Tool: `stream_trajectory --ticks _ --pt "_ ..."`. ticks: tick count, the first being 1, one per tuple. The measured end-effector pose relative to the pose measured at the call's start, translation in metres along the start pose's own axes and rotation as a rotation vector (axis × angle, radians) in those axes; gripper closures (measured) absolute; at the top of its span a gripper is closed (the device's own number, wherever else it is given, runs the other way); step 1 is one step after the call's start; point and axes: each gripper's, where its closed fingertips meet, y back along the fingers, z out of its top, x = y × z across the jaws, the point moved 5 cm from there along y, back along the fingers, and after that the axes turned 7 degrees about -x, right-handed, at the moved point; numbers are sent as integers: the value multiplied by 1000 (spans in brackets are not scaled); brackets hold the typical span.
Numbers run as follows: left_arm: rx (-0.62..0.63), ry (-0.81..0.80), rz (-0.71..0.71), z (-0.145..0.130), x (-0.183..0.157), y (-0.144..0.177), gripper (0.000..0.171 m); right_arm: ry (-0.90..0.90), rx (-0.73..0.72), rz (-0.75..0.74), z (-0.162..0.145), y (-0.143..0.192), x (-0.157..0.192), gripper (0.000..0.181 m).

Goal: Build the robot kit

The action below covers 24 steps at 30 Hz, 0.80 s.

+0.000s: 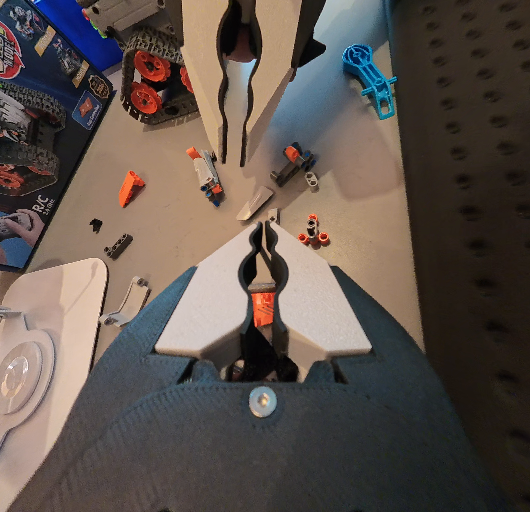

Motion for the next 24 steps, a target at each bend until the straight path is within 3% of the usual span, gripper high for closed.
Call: stream_trajectory --ticks 24 --pt "-13 35 -20 -1 1 -1 169 -10 16 -16 -9 7 -4 171"
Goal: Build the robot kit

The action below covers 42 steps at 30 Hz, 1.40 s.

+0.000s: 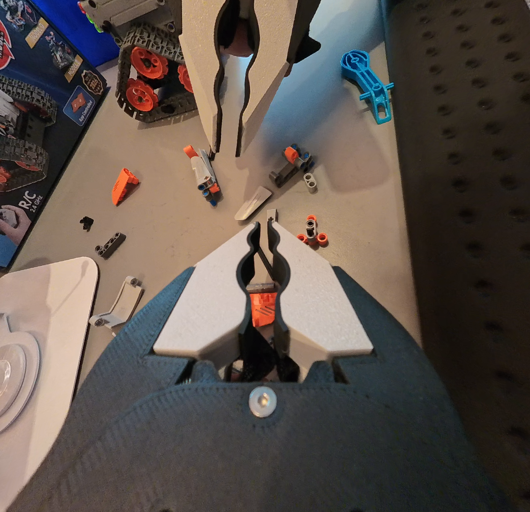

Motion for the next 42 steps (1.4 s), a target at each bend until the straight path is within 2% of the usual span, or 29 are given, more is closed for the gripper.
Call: stream_trajectory --ticks 20,42 --pt "-8 -3 19 -1 6 2 168 14 -10 -14 7 0 -2 171" --pt "-7 -11 137 -4 29 16 168 -4 -24 -52 11 3 -10 171"
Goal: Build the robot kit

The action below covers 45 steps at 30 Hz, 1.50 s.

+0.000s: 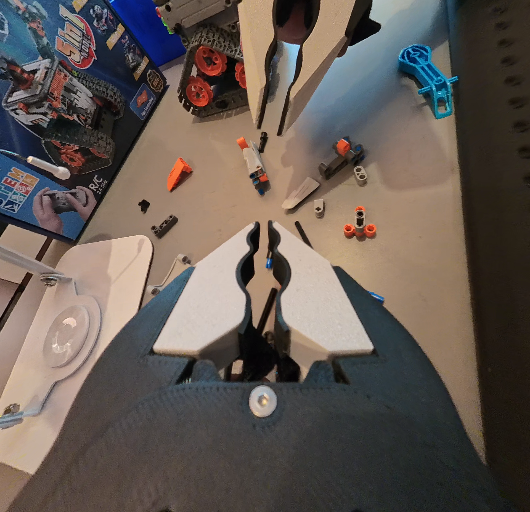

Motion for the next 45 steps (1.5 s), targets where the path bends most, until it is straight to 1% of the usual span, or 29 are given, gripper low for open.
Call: stream_trajectory --ticks 11,13,21,26,29,39,45 --pt "4 7 88 -2 16 12 167 -65 -22 -61 -10 16 -18 171" --pt "11 12 92 -2 17 12 167 -68 -16 -73 -13 17 -20 174" --pt "27 3 117 -3 19 18 166 -50 1 -60 -14 16 -16 170" --pt "-31 40 207 6 35 30 167 -43 -2 -54 -15 13 -13 170" --pt "-47 72 260 6 46 37 167 -42 6 -50 -17 9 -11 170" --pt "-42 19 232 14 35 32 167 -30 22 -39 -23 3 -7 170" --pt "-64 1 232 20 32 35 167 -24 28 -38 -26 -1 -6 170"
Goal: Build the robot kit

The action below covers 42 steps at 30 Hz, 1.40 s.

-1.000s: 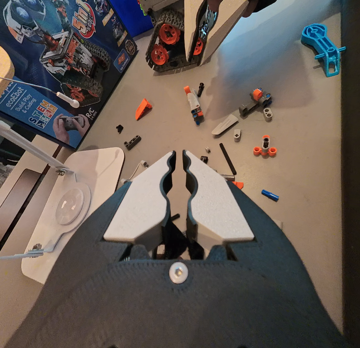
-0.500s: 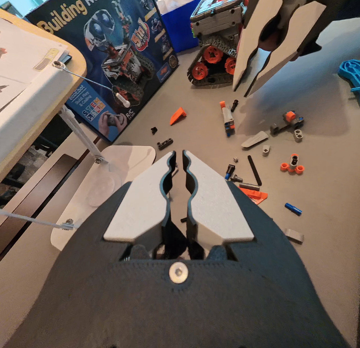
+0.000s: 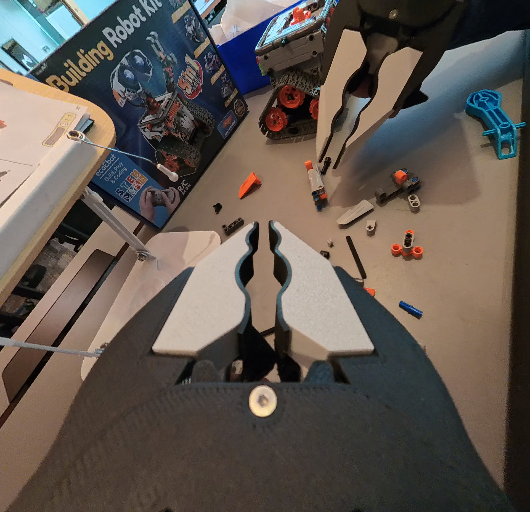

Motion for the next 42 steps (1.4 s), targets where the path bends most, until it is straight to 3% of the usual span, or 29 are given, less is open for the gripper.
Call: stream_trajectory --ticks 10,14,16,20,23,26,30,34,39,42 --pt "-74 -61 119 38 7 31 165 -2 4 -25 -2 -1 -5 170" --pt "-52 -99 208 66 18 84 168 1 4 -5 -2 -3 0 170" --pt "25 -123 335 69 38 126 170 -1 -9 6 0 -4 2 171" --pt "352 -8 535 12 87 209 167 -6 -26 30 3 -4 7 170" --pt "544 180 580 -55 106 251 160 -9 -42 47 5 -4 11 170" --pt "696 337 526 -110 103 266 155 -15 -49 62 7 -4 13 170" --pt "904 412 477 -162 101 273 156 -24 -53 75 6 -4 15 170" --pt "1030 432 424 -191 101 279 157 -30 -54 79 4 -3 16 170" --pt "992 489 323 -199 96 271 156 -46 -57 90 3 -3 16 170" --pt "1045 491 311 -207 96 273 155 -49 -54 90 1 -3 16 170"
